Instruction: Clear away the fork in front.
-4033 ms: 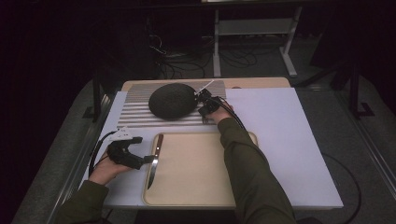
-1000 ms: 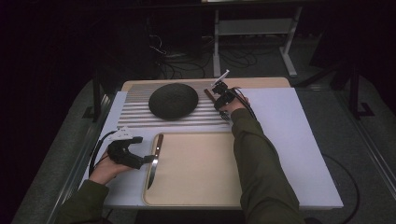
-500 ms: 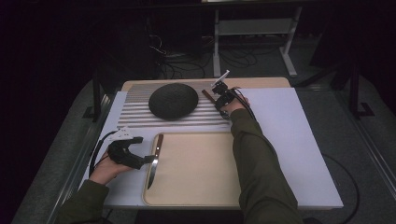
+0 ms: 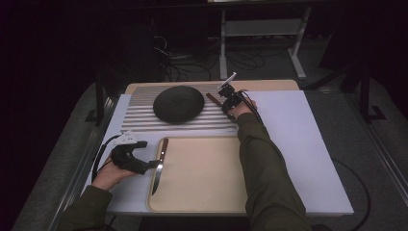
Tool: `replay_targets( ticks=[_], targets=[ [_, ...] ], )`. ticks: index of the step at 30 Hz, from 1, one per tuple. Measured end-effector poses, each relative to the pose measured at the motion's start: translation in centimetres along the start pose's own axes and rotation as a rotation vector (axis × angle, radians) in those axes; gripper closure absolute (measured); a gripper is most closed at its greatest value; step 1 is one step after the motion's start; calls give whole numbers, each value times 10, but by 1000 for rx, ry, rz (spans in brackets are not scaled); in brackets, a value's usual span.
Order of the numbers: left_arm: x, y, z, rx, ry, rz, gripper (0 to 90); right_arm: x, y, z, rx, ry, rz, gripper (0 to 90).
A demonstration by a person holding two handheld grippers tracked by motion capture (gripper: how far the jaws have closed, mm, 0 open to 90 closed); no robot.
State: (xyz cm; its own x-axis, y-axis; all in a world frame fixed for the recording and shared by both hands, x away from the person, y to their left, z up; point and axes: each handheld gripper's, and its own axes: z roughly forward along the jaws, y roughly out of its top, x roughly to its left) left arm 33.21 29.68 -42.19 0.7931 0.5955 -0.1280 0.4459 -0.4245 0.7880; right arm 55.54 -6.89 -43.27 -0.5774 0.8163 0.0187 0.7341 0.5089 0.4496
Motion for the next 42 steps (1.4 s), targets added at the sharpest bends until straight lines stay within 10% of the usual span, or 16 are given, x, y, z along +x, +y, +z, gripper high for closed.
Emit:
replay_targets(
  ticks=[17,42],
  targets=[
    [1,0,-1,1,3,-4,0,-7,-2,-34,-51,25,16,812],
    [1,3,2,10,9,-6,0,5,-61,-81,-121,104,-6,812]
  ],
)
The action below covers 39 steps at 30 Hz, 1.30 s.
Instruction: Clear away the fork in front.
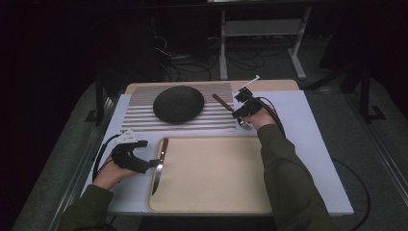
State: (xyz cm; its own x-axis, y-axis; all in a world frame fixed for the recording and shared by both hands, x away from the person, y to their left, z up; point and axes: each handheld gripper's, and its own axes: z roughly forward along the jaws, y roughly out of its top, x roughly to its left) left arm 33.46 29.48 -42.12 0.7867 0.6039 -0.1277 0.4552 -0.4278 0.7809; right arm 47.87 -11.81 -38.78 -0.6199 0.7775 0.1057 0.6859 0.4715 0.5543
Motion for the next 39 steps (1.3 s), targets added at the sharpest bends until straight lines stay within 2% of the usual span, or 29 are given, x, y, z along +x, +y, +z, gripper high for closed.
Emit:
replay_targets(
  ticks=[14,21,27,39],
  targets=[
    [-2,4,4,6,7,-6,0,21,-31,-26,-64,44,-30,811],
    [-8,10,6,-3,15,-2,0,32,-47,-33,-87,76,-58,811],
    [-9,16,12,-5,4,-10,0,43,-53,-39,-104,103,-99,811],
    [-17,37,31,-19,-27,-8,0,52,-63,-46,-137,161,-137,811]
  ],
)
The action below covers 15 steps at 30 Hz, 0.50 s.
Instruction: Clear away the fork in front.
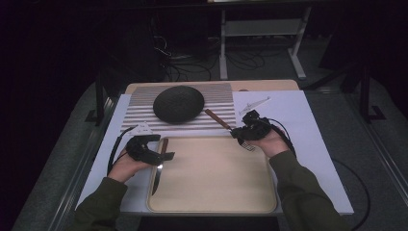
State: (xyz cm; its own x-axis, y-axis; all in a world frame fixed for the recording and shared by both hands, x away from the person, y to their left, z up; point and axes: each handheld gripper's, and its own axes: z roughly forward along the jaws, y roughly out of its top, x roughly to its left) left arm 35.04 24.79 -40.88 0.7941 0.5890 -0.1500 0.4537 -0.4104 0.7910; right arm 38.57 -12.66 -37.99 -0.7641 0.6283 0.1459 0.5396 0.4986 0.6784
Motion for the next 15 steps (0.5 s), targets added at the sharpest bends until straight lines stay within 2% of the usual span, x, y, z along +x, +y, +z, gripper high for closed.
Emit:
replay_targets(
  ticks=[9,15],
  targets=[
    [-11,16,17,-12,-38,5,0,13,-5,-2,-23,28,-27,811],
    [-14,25,27,-24,-60,-9,0,17,-6,1,-34,38,-35,811]
  ],
)
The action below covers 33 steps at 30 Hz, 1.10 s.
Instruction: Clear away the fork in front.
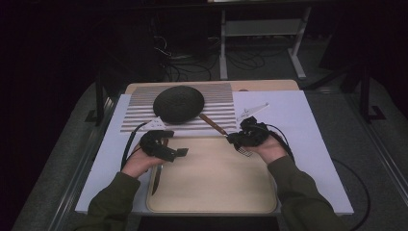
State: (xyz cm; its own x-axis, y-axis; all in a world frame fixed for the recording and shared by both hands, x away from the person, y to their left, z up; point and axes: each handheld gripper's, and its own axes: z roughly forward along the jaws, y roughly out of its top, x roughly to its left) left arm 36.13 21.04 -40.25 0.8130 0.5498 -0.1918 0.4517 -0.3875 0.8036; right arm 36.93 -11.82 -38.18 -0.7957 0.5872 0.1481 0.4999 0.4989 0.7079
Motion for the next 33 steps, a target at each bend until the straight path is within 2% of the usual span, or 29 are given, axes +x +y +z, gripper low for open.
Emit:
replay_targets(
  ticks=[7,11,13,24,33],
  targets=[
    [-1,9,10,-30,-24,-17,0,6,-1,2,-18,15,7,811],
    [-4,13,17,-49,-40,-13,0,9,0,3,-30,22,4,811],
    [-5,13,21,-38,-40,-6,0,10,1,5,-44,35,3,811],
    [-13,15,29,-61,-66,-46,3,18,4,14,-62,59,-18,811],
    [-15,19,30,-92,-60,-74,115,25,6,19,-75,72,-33,811]
  ],
)
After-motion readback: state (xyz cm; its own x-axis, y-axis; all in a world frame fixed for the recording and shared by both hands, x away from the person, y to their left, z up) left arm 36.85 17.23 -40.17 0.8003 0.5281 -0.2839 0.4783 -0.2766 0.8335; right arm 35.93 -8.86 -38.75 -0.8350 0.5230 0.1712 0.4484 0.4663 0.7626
